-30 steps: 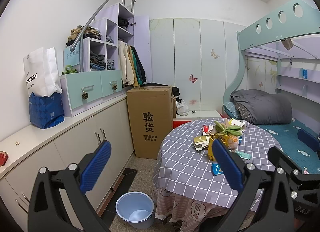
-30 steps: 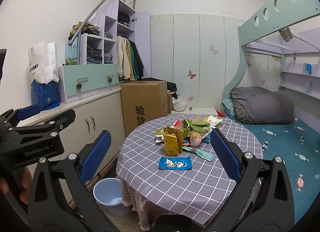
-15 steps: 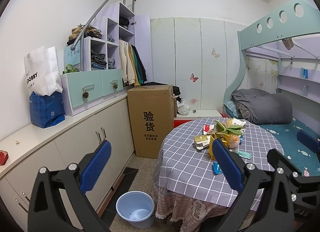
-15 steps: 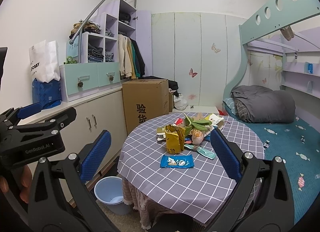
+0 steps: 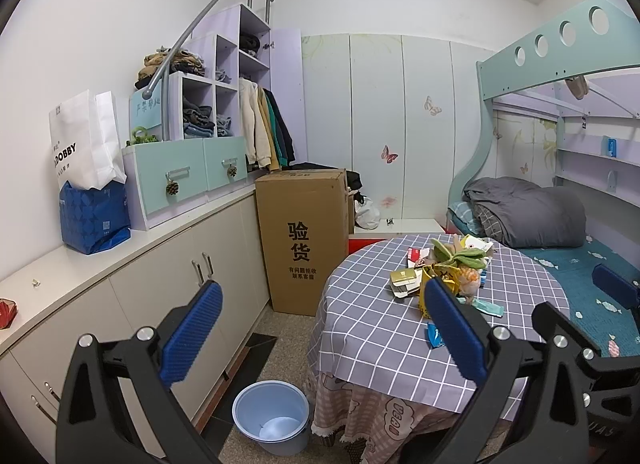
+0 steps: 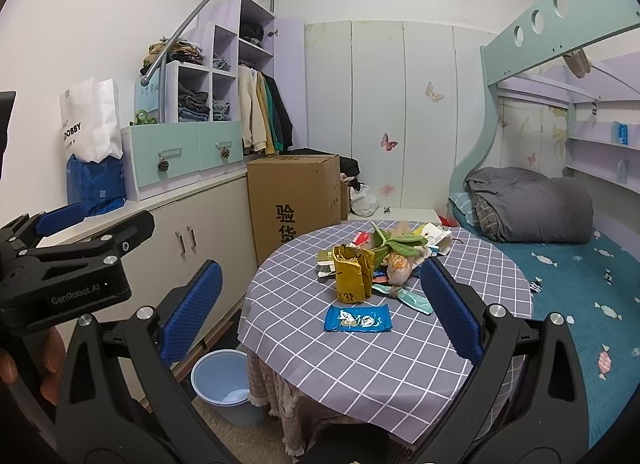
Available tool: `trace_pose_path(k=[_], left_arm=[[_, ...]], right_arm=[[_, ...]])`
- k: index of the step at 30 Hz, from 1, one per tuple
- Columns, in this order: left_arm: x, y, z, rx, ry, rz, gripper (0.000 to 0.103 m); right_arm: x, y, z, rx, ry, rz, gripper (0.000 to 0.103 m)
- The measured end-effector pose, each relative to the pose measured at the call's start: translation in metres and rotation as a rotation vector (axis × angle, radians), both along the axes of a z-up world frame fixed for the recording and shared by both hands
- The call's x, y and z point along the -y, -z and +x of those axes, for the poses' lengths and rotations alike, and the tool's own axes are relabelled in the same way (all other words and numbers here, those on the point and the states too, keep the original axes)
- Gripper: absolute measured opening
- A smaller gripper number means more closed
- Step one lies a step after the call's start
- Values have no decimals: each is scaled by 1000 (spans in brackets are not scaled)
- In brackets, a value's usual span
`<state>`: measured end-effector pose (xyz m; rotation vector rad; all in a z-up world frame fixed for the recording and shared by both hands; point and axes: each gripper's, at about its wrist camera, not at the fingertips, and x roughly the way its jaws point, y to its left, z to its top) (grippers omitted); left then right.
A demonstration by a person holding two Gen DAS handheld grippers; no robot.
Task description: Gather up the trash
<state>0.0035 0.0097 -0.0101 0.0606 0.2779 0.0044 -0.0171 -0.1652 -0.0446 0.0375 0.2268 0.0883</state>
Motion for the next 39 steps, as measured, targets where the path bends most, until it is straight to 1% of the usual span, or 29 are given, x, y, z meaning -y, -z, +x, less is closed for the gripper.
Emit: trace_pose_path(k=[23, 31, 39], left_arm=[[1, -1, 0, -6, 0, 1, 99], [1, 6, -1, -12, 1, 3, 99], [1, 7, 0, -14, 1, 3, 99]], right_arm=[[0, 3, 4, -23, -13, 10, 97], [2, 4, 5, -30, -12, 13, 97], [3, 6, 7, -39, -15, 16, 97]])
